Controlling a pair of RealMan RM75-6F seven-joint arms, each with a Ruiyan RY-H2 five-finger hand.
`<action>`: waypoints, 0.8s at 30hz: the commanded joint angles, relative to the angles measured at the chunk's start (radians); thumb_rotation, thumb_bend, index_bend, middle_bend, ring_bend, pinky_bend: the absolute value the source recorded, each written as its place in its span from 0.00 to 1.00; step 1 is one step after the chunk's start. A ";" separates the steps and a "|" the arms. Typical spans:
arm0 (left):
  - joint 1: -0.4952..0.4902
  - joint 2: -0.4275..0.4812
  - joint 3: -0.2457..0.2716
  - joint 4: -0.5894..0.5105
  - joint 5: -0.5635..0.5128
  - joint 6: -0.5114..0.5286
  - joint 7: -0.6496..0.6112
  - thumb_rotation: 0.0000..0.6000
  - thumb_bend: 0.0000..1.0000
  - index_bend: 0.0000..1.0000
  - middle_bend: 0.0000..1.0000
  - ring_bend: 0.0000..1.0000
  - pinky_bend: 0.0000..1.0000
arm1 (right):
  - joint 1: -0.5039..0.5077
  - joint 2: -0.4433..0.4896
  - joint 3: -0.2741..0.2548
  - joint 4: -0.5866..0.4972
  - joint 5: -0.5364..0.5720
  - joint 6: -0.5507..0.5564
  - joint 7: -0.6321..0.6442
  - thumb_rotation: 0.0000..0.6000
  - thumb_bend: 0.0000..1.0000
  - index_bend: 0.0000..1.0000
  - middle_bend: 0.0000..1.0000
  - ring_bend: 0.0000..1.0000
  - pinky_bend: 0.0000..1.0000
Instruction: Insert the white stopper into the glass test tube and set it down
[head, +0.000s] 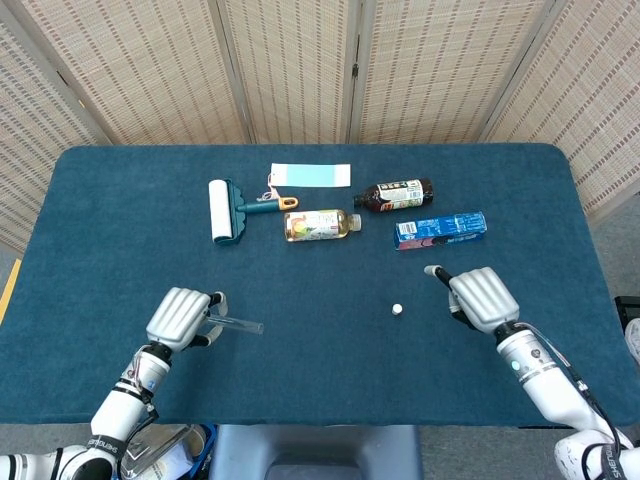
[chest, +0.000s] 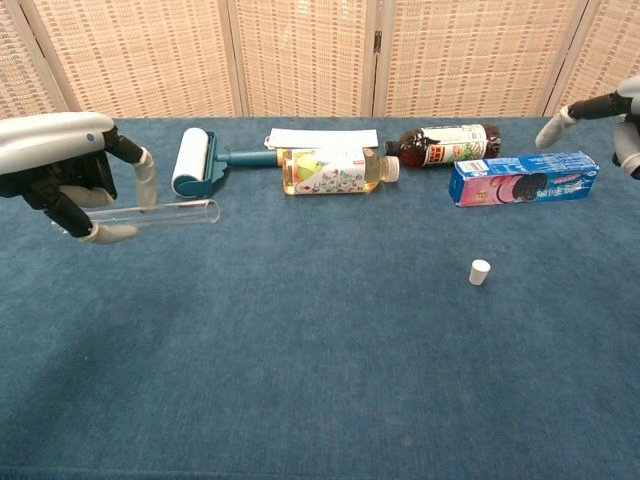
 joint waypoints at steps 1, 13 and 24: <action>0.000 0.002 0.001 -0.004 -0.001 0.000 0.004 1.00 0.35 0.63 1.00 1.00 1.00 | -0.022 -0.013 0.013 0.021 -0.034 0.030 0.052 1.00 0.34 0.19 0.16 0.11 0.17; 0.004 0.003 0.003 -0.017 0.000 0.007 0.014 1.00 0.35 0.63 1.00 1.00 1.00 | -0.024 -0.111 0.022 0.144 -0.126 0.018 0.168 1.00 0.03 0.11 0.00 0.00 0.00; 0.005 0.004 0.007 -0.025 0.000 0.006 0.021 1.00 0.35 0.63 1.00 1.00 1.00 | -0.009 -0.095 0.017 0.134 -0.108 -0.040 0.144 1.00 0.00 0.00 0.00 0.00 0.00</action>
